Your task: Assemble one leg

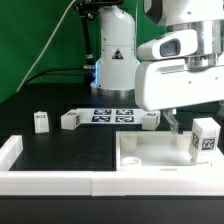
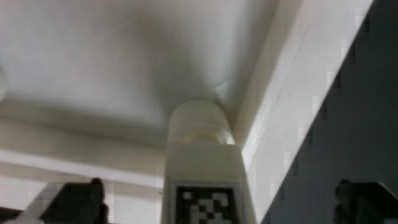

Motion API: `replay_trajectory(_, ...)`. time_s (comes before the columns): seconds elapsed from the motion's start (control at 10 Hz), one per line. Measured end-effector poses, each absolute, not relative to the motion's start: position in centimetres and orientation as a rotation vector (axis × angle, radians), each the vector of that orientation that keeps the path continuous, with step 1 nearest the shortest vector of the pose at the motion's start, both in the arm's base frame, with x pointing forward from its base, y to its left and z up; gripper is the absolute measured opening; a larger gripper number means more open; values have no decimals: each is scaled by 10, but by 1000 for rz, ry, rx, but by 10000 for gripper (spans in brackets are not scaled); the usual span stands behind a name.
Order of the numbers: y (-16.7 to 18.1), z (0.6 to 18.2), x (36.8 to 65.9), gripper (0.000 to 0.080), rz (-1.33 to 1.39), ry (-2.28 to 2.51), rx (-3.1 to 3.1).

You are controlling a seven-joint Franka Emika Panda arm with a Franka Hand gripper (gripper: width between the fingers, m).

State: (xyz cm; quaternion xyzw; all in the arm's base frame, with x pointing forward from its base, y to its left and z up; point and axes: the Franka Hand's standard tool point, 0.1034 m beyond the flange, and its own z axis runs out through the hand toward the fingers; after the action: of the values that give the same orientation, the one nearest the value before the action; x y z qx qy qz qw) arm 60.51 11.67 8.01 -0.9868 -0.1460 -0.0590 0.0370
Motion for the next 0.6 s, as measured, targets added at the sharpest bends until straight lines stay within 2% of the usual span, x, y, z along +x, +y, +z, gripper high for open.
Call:
replay_trajectory(0.4,117,80,605,649,-96,-458,-3029)
replay_trajectory(0.6,118,79,598,649,132,-455,-3022)
